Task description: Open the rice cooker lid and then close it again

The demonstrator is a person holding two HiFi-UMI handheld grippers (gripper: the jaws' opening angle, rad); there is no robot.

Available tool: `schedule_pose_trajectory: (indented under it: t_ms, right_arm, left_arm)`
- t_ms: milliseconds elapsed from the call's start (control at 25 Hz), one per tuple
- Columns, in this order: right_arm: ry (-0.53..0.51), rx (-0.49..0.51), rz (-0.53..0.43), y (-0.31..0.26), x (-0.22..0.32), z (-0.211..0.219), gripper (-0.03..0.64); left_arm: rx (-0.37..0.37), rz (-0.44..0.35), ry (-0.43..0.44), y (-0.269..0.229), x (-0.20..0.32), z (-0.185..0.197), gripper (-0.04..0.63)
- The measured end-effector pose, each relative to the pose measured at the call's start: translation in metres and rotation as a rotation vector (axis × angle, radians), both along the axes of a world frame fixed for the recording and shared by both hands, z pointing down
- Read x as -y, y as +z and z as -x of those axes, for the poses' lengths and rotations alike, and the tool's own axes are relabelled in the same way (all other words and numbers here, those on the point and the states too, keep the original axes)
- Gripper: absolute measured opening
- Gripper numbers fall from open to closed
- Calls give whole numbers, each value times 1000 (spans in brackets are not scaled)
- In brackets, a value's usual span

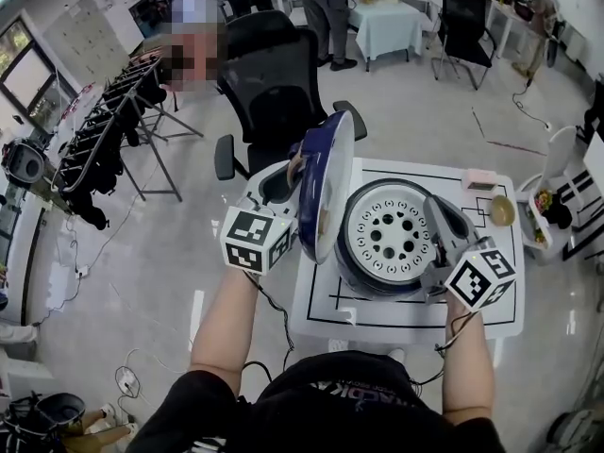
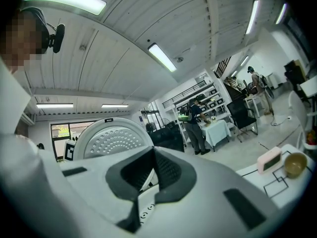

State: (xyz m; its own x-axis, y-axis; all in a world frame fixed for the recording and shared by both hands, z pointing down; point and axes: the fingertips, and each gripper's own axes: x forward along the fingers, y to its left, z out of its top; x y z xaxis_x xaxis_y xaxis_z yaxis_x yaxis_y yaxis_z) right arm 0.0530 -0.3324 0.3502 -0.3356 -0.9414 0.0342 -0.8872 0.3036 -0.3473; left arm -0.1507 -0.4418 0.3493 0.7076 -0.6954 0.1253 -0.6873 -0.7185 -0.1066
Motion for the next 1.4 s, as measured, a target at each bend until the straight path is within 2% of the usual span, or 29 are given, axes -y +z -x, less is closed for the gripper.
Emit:
schedule_pose_trajectory:
  t_ms: [200,400,520,840,960,1160,1400]
  right_arm:
    - [0,-8,-1,-4,2,5,2]
    - [-9,-15,-3,-4,0,11,2]
    - [-19,-16,-5,-4,-2,16,2]
    - [-79,-73,-35,-10,-21,26,2]
    - [-109,-98,-58,-13,-34,29,2]
    - [-157,-100,-72,-15,-68,23,2]
    - [-221,-112,-85,-16,-119,18,2]
  left_arm:
    - [2,-15,9,-2,0,-2,114]
    - [38,-67,-7,-3,-2,0,134]
    - [34,-60,-23,-2,-3,8,186]
    - [-4,-10,-128,-3,-28,45,255]
    - [-16,-10,-195,-10,-48,65,272]
    - [-31,-8,-251,-18,-105,69,303]
    - [-37,-2,-253,-25,-188,42,321]
